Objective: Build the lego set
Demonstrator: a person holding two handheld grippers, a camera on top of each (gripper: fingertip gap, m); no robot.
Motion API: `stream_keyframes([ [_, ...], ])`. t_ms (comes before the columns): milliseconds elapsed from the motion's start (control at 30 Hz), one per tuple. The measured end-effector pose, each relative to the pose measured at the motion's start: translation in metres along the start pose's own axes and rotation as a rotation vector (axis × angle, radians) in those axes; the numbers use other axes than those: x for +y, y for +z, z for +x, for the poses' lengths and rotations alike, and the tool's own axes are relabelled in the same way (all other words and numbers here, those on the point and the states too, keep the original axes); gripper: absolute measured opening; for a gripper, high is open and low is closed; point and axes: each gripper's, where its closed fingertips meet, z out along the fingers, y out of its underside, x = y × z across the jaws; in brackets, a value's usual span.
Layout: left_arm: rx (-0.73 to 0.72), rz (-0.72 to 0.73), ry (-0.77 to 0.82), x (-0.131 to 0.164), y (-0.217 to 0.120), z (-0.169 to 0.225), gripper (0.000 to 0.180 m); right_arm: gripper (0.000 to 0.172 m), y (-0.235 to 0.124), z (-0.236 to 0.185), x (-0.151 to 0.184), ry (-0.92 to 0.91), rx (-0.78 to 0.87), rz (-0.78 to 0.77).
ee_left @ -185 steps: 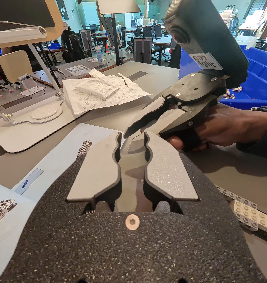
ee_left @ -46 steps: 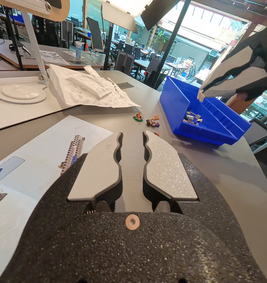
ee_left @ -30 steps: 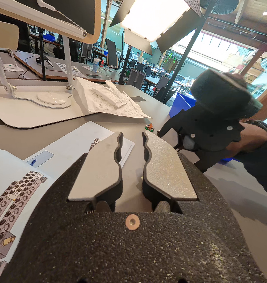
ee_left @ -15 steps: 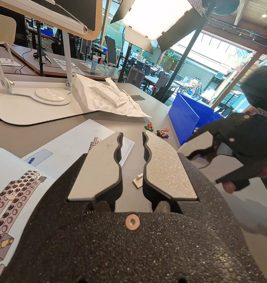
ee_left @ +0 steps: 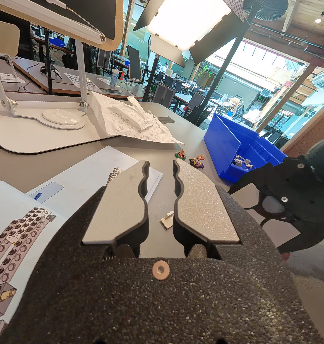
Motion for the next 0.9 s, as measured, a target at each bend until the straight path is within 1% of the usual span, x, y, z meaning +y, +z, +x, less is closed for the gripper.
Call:
stream_keyframes([
  [67, 0.002, -0.002, 0.003, 0.000, 0.000, 0.001, 0.025, 0.033, -0.003, 0.001, 0.006, -0.183, -0.035, -0.023],
  [100, 0.003, -0.001, 0.004, 0.000, 0.000, 0.001, 0.025, 0.032, -0.006, 0.004, 0.010, -0.246, -0.044, -0.042],
  [167, 0.003, 0.001, 0.006, 0.000, 0.000, 0.002, 0.025, 0.034, -0.015, 0.010, 0.013, -0.295, -0.065, -0.057],
  [233, 0.004, 0.002, 0.006, 0.000, -0.001, 0.002, 0.025, 0.042, -0.027, 0.013, 0.009, -0.252, -0.101, -0.026],
  [267, 0.004, 0.002, 0.006, 0.000, -0.001, 0.002, 0.025, 0.042, -0.032, 0.016, 0.004, -0.222, -0.105, 0.012],
  [333, 0.004, 0.000, 0.006, 0.000, -0.001, 0.002, 0.025, 0.039, -0.036, 0.029, -0.012, -0.158, -0.071, 0.102],
  [400, 0.003, -0.001, 0.008, 0.000, 0.000, 0.002, 0.025, 0.029, -0.028, 0.046, -0.022, -0.092, -0.029, 0.135],
  [533, -0.002, 0.006, 0.013, -0.001, -0.001, 0.002, 0.025, 0.020, 0.001, 0.064, -0.030, -0.072, -0.011, 0.087],
  [633, 0.000, 0.009, 0.013, -0.001, -0.002, 0.003, 0.025, 0.017, 0.018, 0.061, -0.032, -0.097, -0.062, 0.046],
  [700, 0.001, 0.009, 0.013, -0.001, -0.002, 0.003, 0.025, 0.017, 0.025, 0.058, -0.033, -0.108, -0.083, 0.032],
  [767, 0.004, 0.008, 0.010, -0.001, -0.002, 0.003, 0.025, 0.011, 0.029, 0.058, -0.035, -0.105, -0.080, 0.033],
  [900, 0.005, 0.012, 0.004, -0.001, -0.003, 0.003, 0.025, 0.009, 0.027, 0.062, -0.036, -0.141, -0.051, 0.056],
])
